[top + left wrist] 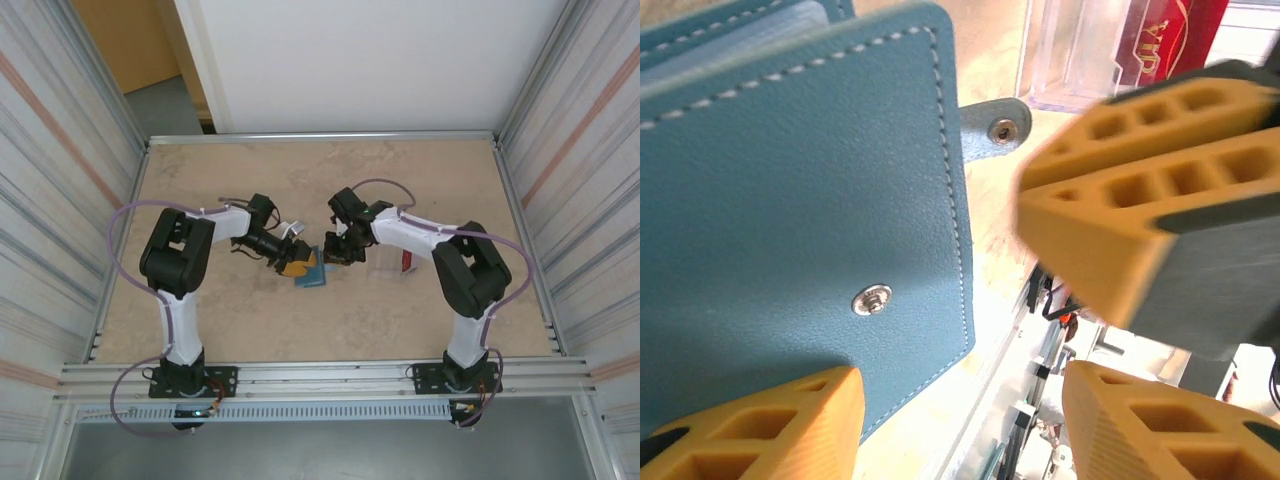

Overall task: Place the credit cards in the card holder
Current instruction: Close the card holder at the center of the table, then pick up the card holder from the center of the table.

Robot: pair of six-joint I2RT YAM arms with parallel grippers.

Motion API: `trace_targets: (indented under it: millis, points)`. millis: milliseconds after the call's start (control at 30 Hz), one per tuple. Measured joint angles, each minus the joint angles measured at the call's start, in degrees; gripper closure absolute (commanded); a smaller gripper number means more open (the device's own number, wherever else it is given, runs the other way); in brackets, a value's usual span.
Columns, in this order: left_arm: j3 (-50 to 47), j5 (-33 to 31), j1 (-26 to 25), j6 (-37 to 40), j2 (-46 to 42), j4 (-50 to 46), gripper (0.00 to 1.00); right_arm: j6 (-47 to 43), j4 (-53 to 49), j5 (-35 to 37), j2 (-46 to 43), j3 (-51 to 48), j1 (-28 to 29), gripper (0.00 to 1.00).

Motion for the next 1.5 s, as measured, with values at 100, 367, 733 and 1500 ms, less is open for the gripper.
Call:
trace_targets:
  millis: [100, 367, 733, 1500]
  points:
    - [0.00, -0.50, 0.00, 0.28, 0.00, -0.22, 0.48, 1.20, 1.64, -0.76, -2.58, -0.85, -0.11, 0.98]
    - [0.00, -1.84, 0.00, 1.49, 0.66, -0.98, 0.67, 3.80, 8.48, -6.03, 2.03, -0.11, -0.11, 1.00]
    - [0.74, -1.92, -0.07, 1.70, 0.74, -2.03, 0.56, 3.96, 10.47, -9.01, 9.18, 1.27, -1.22, 1.00]
    - [0.61, -13.07, 0.35, -1.44, -0.87, -3.06, 0.50, 3.74, 10.32, -8.79, 9.18, 1.09, -2.14, 1.00]
